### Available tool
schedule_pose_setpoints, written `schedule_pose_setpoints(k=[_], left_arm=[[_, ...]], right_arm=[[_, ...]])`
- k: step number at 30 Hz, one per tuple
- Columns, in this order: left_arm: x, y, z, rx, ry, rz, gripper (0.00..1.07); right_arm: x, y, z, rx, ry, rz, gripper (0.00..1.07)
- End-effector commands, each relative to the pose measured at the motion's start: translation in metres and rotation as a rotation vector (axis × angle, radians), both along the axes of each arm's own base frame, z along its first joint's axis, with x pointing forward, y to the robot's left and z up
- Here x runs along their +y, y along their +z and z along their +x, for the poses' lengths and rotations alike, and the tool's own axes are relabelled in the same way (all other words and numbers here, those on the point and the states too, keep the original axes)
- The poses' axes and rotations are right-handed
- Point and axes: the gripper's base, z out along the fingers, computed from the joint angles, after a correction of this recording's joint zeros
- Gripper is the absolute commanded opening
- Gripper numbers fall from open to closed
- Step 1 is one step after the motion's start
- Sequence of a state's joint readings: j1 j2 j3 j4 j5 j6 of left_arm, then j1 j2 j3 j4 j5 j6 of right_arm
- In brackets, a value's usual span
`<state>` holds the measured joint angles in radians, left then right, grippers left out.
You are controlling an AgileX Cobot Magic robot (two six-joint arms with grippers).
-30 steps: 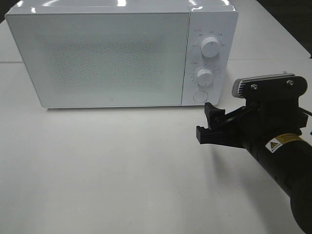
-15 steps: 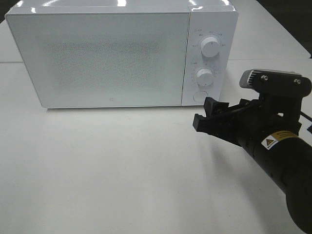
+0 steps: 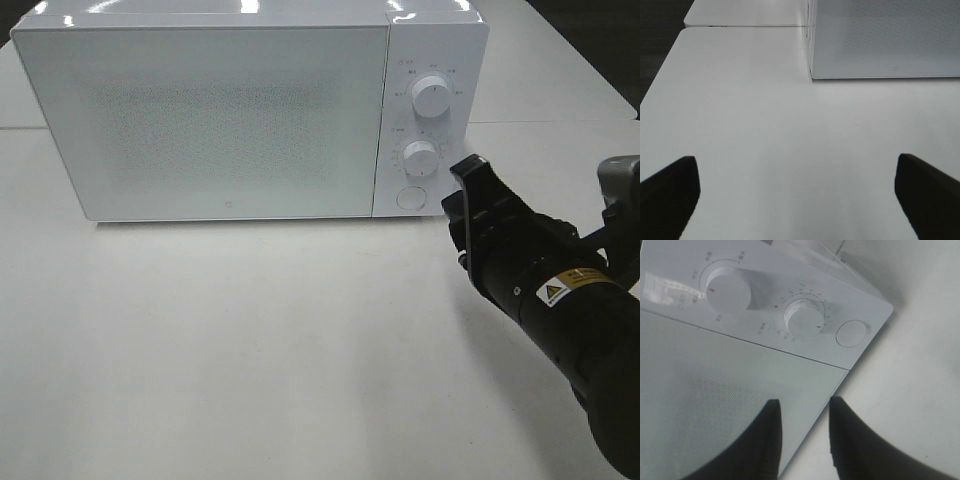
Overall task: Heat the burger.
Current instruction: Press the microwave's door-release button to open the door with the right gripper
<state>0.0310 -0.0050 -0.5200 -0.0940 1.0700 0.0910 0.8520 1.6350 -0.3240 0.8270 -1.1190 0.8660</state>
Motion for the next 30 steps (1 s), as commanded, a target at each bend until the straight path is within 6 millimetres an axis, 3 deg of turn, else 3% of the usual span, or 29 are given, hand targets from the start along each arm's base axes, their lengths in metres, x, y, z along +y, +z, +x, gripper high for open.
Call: schedule_pose_setpoints(k=[1, 6, 18, 30], left_arm=[[0.0, -0.001, -0.002, -0.011, 0.006, -0.003, 0.98], [0.0, -0.001, -0.002, -0.011, 0.006, -0.003, 0.98], [0.0, -0.001, -0.002, -0.011, 0.006, -0.003, 0.98], [0.0, -0.001, -0.002, -0.011, 0.006, -0.003, 0.98]], right_arm=[[0.002, 0.0, 0.001, 0.044, -0.074, 0.248, 0.17], [0.001, -0.004, 0.001, 0.075, -0.111, 0.33, 0.0], [0.01, -0.027, 0.012, 0.11, -0.171, 0.323, 0.0], [0.016, -0.039, 0.041, 0.107, -0.229, 0.326, 0.0]])
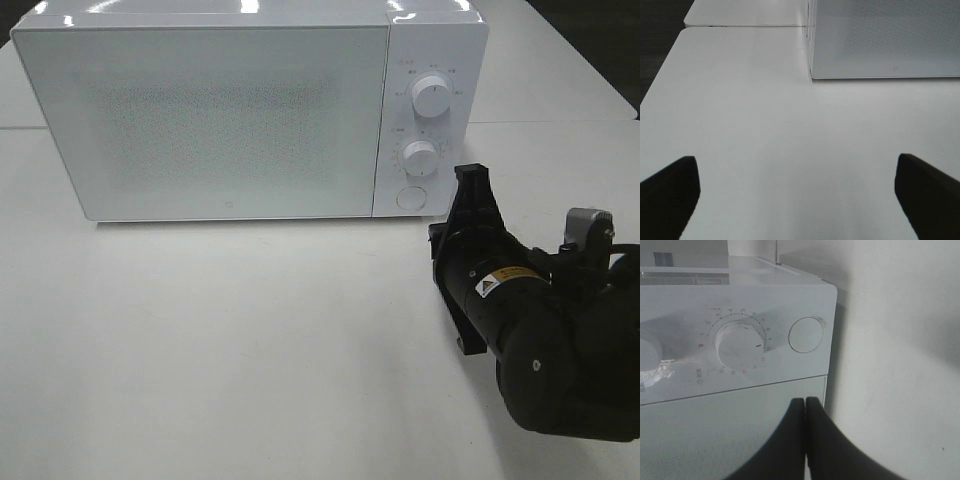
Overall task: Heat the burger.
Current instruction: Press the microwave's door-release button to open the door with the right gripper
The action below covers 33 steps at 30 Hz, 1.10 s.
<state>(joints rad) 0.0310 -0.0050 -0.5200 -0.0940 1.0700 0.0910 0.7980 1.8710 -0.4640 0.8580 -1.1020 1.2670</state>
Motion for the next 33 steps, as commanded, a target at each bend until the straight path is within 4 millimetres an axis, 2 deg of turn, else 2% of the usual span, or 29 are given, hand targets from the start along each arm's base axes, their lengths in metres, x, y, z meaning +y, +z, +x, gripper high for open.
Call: schedule_pose_setpoints(k=[1, 10, 16, 18, 22, 24, 33], left_arm=[[0.0, -0.001, -0.002, -0.011, 0.006, -0.003, 0.98], [0.0, -0.001, -0.002, -0.011, 0.006, -0.003, 0.98], [0.0, -0.001, -0.002, -0.011, 0.006, -0.003, 0.98], [0.0, -0.001, -0.002, -0.011, 0.007, -0.002, 0.98], [0.0, -0.001, -0.002, -0.011, 0.007, -0.002, 0.98], [0.0, -0.001, -0.002, -0.011, 0.007, -0.002, 0.98], [0.0, -0.001, -0.002, -0.011, 0.007, -0.002, 0.98]], right_arm=[[0.002, -0.001, 0.01, -0.011, -0.017, 0.014, 0.0], [0.014, -0.008, 0.035, -0.021, -0.035, 0.06, 0.0], [0.015, -0.012, 0.045, 0.003, -0.063, 0.116, 0.0], [0.013, -0.01, 0.055, 0.009, -0.072, 0.128, 0.0], [0.01, -0.01, 0.062, -0.001, -0.077, 0.125, 0.0], [0.011, -0.015, 0.071, 0.011, -0.065, 0.122, 0.0], [0.011, -0.027, 0.081, 0.031, -0.079, 0.136, 0.0]])
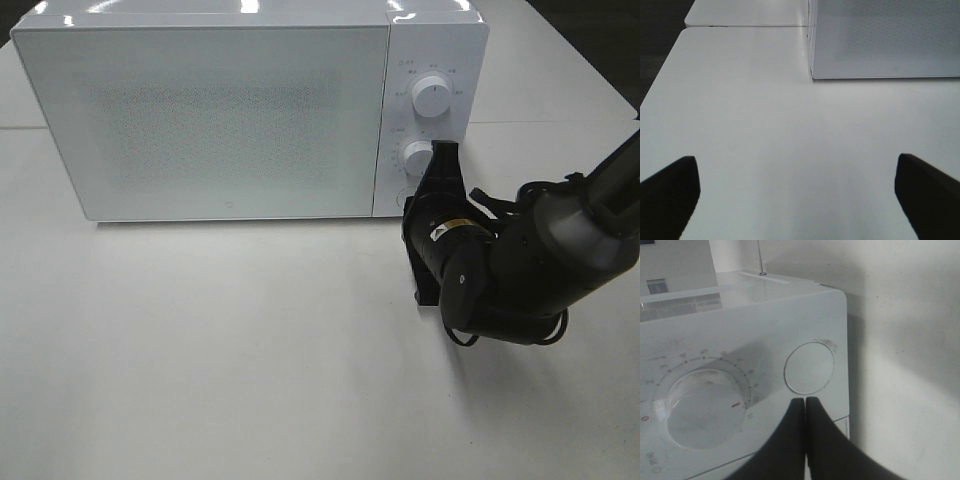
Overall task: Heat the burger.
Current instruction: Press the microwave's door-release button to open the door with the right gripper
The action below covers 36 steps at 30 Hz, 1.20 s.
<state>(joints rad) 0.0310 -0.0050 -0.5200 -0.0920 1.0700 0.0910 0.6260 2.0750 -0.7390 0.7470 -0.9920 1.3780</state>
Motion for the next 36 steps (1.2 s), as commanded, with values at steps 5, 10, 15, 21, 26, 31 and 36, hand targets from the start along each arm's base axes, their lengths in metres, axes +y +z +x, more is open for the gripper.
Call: schedule_pose_setpoints(k=[5, 10, 15, 21, 26, 31, 36], left_arm=[[0.0, -0.001, -0.001, -0.008, 0.006, -0.003, 0.98], [0.0, -0.001, -0.001, -0.003, 0.006, -0.004, 0.98], [0.0, -0.001, -0.001, -0.003, 0.006, -0.004, 0.98], [0.0, -0.001, -0.001, -0.003, 0.006, -0.004, 0.98], [0.0, -0.001, -0.001, -0.003, 0.006, -0.004, 0.98], [0.0, -0.001, -0.001, -0.003, 0.006, -0.004, 0.98], [0.0, -0.001, -0.001, -0.003, 0.006, -0.004, 0.98]], right_arm=[[0.0, -0.007, 0.014, 0.004, 0.011, 0.0, 0.0], [-0.001, -0.011, 0.02, 0.001, 0.01, -0.004, 0.0], [0.002, -0.013, 0.024, -0.002, 0.011, -0.004, 0.0], [-0.003, -0.01, 0.032, -0.019, -0.002, -0.01, 0.0], [-0.008, -0.007, 0.038, -0.032, -0.017, -0.019, 0.0], [-0.007, -0.005, 0.041, -0.043, -0.013, -0.015, 0.0], [-0.006, -0.003, 0.044, -0.056, -0.017, -0.02, 0.0]])
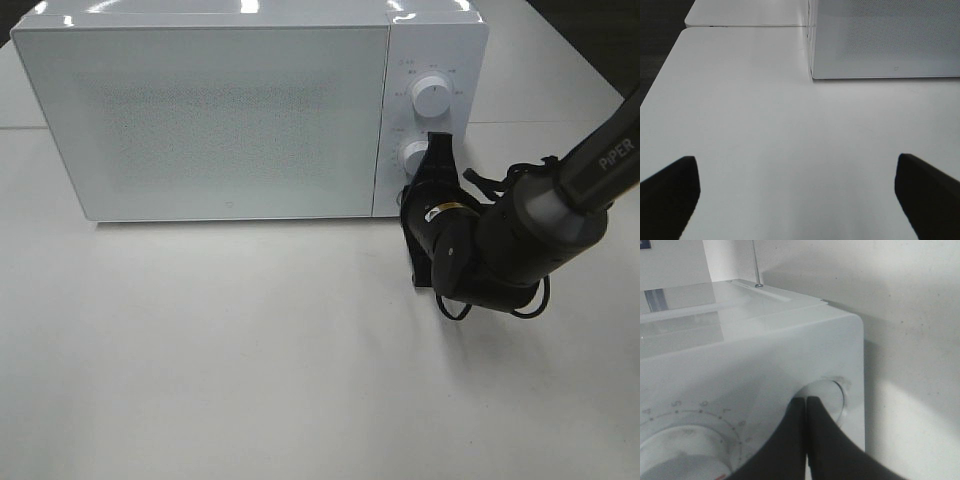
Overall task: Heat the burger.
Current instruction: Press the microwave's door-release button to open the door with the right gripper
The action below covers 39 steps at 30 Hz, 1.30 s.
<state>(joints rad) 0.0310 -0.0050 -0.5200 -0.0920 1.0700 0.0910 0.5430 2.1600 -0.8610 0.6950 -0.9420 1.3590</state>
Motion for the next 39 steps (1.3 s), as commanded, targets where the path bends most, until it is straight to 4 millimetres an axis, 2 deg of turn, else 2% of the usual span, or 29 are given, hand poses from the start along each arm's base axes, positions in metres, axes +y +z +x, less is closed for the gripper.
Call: schedule_pose_setpoints(k=[1, 7, 9, 12, 14, 19, 39], left_arm=[[0.0, -0.001, -0.001, -0.003, 0.006, -0.004, 0.98], [0.0, -0.001, -0.001, -0.003, 0.006, -0.004, 0.98], [0.0, -0.001, -0.001, -0.003, 0.006, -0.004, 0.98], [0.0, -0.001, -0.001, -0.003, 0.006, -0.004, 0.98], [0.0, -0.001, -0.001, -0.003, 0.006, -0.004, 0.98], [0.0, -0.001, -0.001, -0.003, 0.006, -0.004, 0.98], [0.0, -0.001, -0.001, -0.003, 0.006, -0.004, 0.98]], right_arm=[[0.0, 0.009, 0.008, -0.064, -0.002, -0.015, 0.0], [0.002, 0.007, 0.016, -0.118, -0.011, -0.029, 0.0], [0.0, 0.012, 0.02, -0.193, -0.035, -0.056, 0.0], [-0.002, 0.014, 0.023, -0.211, -0.046, -0.059, 0.0], [-0.004, 0.019, 0.035, -0.244, -0.062, -0.048, 0.0], [-0.001, 0.025, 0.045, -0.272, -0.073, -0.034, 0.0], [0.002, 0.02, 0.042, -0.199, -0.047, -0.021, 0.0]])
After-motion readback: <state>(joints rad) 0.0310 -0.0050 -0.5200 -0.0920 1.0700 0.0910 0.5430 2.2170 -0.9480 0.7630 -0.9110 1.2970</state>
